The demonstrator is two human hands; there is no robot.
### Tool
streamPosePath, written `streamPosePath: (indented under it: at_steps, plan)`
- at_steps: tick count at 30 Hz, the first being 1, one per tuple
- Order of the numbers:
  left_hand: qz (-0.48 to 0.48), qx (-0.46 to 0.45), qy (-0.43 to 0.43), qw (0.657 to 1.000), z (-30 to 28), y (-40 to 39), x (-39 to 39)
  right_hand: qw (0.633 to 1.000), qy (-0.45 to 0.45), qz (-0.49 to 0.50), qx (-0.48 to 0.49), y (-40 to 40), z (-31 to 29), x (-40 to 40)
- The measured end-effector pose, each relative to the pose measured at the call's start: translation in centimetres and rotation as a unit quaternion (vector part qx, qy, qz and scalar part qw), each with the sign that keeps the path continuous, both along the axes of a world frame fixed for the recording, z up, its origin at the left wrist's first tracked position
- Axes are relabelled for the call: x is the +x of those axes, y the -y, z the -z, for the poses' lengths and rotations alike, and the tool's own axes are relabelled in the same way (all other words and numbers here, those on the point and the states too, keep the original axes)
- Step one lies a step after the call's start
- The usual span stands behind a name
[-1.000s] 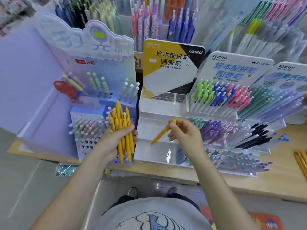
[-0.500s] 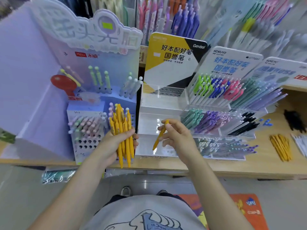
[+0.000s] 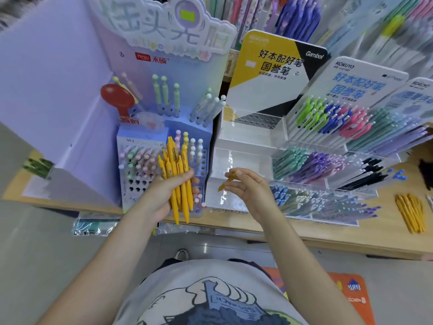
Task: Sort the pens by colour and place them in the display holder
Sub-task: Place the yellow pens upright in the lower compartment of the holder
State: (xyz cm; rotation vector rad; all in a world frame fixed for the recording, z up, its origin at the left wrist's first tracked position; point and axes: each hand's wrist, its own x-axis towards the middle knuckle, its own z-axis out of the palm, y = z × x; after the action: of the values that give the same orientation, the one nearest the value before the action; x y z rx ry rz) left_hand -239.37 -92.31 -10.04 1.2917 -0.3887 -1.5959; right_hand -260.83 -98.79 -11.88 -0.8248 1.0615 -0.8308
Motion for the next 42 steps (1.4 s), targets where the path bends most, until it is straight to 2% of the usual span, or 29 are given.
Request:
streamPosePath:
  at_steps: [7, 15, 24, 31, 35, 39, 42]
  plan:
    - [0.005, -0.006, 0.010, 1.000, 0.5, -0.6, 0.4, 0.999, 0.010, -0.032, 0.004, -0.3, 1.9, 0.5]
    - [-0.001, -0.017, -0.021, 1.000, 1.1, -1.3, 0.4, 0.999, -0.005, -0.041, 0.014, -0.6, 3.6, 0.1]
    - [0.000, -0.018, -0.020, 1.000, 1.6, -1.3, -0.2, 0.988, -0.129, 0.003, -0.083, -0.5, 3.2, 1.8]
    - [0.002, -0.023, -0.034, 0.999, 1.0, -1.4, -0.4, 0.964, -0.229, -0.011, -0.133, 0.8, 3.9, 3.3]
    - [0.027, -0.033, -0.044, 0.998, 0.8, -1.4, -0.3, 0.928, -0.309, -0.035, -0.204, 0.7, 4.3, 3.5]
    - [0.039, -0.038, -0.037, 0.998, 0.8, -1.2, -0.2, 0.838, -0.426, -0.072, -0.334, 1.1, 4.3, 3.4]
    - [0.038, -0.039, -0.035, 0.998, 0.8, -1.0, -0.2, 0.822, -0.455, -0.091, -0.330, 1.5, 3.9, 3.6]
